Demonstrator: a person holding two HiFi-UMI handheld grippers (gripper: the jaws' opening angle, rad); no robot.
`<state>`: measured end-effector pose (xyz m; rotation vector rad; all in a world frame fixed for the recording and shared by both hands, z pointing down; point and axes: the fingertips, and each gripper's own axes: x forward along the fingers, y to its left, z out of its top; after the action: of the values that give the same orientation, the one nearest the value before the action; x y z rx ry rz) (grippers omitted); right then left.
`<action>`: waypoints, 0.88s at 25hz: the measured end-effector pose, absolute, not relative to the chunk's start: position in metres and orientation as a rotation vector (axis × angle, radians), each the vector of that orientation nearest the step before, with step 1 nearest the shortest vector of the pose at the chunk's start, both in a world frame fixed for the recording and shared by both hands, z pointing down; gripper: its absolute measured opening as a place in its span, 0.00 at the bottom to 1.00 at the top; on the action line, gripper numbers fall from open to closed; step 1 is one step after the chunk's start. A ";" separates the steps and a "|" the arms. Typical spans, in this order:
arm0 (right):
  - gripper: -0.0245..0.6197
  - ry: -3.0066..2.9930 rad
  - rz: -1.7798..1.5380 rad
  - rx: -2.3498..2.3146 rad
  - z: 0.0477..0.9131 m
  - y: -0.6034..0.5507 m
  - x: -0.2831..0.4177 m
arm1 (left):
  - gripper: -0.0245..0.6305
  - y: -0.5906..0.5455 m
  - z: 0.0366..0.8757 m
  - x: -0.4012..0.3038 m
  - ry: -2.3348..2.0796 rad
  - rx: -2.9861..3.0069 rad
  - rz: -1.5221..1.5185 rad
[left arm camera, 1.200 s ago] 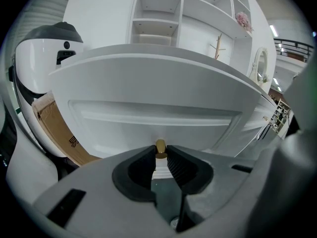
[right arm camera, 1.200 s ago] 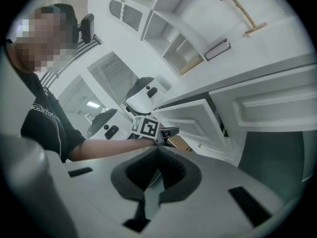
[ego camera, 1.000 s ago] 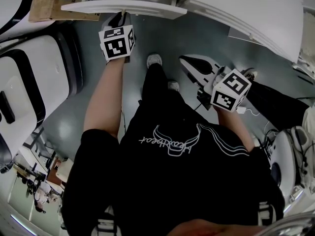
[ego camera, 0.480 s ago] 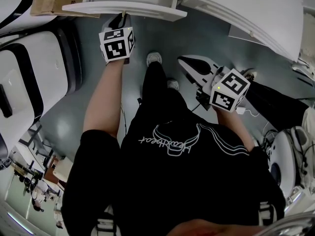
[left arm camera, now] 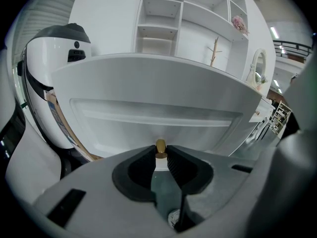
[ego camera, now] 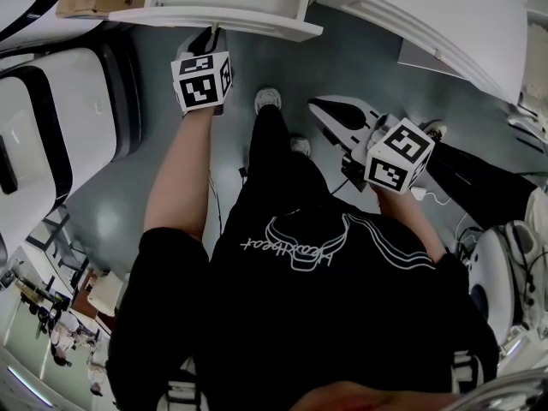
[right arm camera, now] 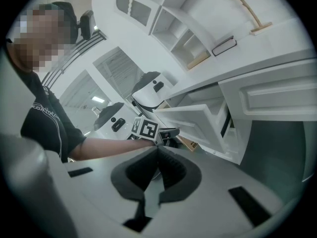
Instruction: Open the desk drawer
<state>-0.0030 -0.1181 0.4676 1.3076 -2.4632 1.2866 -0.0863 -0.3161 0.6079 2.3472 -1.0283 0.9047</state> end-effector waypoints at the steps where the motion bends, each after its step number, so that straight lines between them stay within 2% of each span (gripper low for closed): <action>1: 0.05 -2.464 1.285 1.305 0.468 -0.117 -0.004 | 0.15 -0.315 0.608 -0.088 -1.029 2.347 0.905; 22: 0.05 -2.476 1.261 1.261 0.470 -0.094 -0.011 | 0.15 -0.283 0.613 -0.116 -1.047 2.342 0.930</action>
<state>-0.0106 -0.0943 0.4697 1.2612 -2.4758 1.2612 -0.1161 -0.2826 0.6127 2.3420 -1.0473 0.9301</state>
